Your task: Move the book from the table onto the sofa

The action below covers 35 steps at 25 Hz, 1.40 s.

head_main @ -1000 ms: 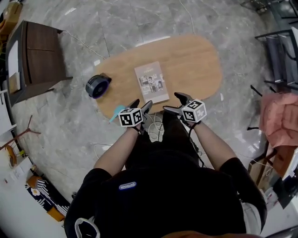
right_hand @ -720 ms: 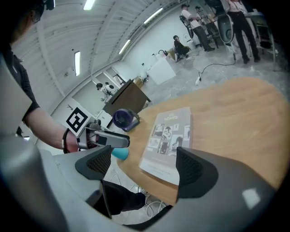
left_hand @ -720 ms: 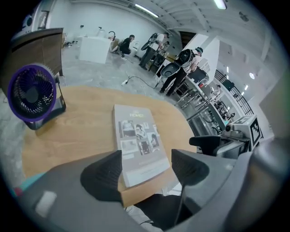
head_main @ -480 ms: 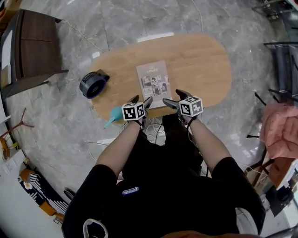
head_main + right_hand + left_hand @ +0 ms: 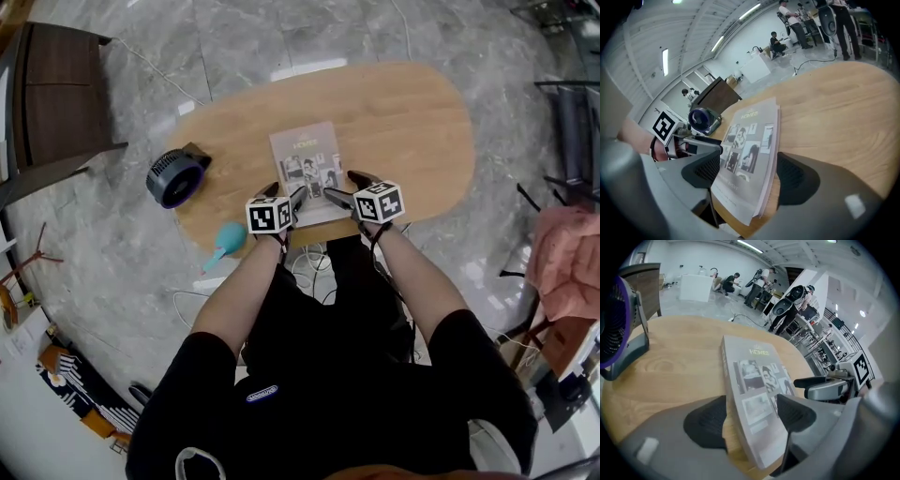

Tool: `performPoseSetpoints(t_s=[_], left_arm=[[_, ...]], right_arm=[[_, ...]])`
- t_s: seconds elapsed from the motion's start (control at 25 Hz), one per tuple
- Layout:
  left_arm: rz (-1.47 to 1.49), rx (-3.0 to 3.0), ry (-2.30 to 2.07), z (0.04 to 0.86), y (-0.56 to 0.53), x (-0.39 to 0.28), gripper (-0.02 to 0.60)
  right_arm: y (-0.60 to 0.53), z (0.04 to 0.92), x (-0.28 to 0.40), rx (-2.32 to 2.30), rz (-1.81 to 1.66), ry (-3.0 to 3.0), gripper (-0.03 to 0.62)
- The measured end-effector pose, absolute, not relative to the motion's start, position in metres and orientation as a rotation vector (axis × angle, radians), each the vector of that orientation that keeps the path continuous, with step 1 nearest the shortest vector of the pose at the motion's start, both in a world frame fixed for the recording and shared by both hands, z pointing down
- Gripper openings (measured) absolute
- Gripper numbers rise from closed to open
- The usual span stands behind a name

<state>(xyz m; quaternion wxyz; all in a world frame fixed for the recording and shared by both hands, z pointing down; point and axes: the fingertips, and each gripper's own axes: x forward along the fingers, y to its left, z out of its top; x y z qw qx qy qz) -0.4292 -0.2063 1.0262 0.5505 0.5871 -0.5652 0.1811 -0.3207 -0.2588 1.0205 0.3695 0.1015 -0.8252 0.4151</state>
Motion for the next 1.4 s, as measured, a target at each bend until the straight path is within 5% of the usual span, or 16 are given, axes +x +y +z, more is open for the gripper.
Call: performPoseSetpoints(t_s=[0.12, 0.28, 0.72, 1.4], left_arm=[[0.410, 1.370, -1.308, 1.039, -0.205, -0.427, 0.346], [0.382, 1.372, -1.279, 1.049, -0.205, -0.424, 0.319], [0.296, 1.366, -1.275, 1.017, -0.193, -0.413, 0.281], [0.156, 1.638, -1.327, 0.785, -0.210, -0.413, 0.244]], right_arm=[[-0.255, 1.035, -0.322, 0.258, 1.078, -2.084, 0.370], [-0.258, 1.047, -0.319, 0.277, 1.038, -2.056, 0.189], [-0.253, 1.008, -0.303, 0.370, 1.047, -2.112, 0.149], [-0.260, 0.768, -0.294, 0.534, 0.844, -2.402, 0.146]])
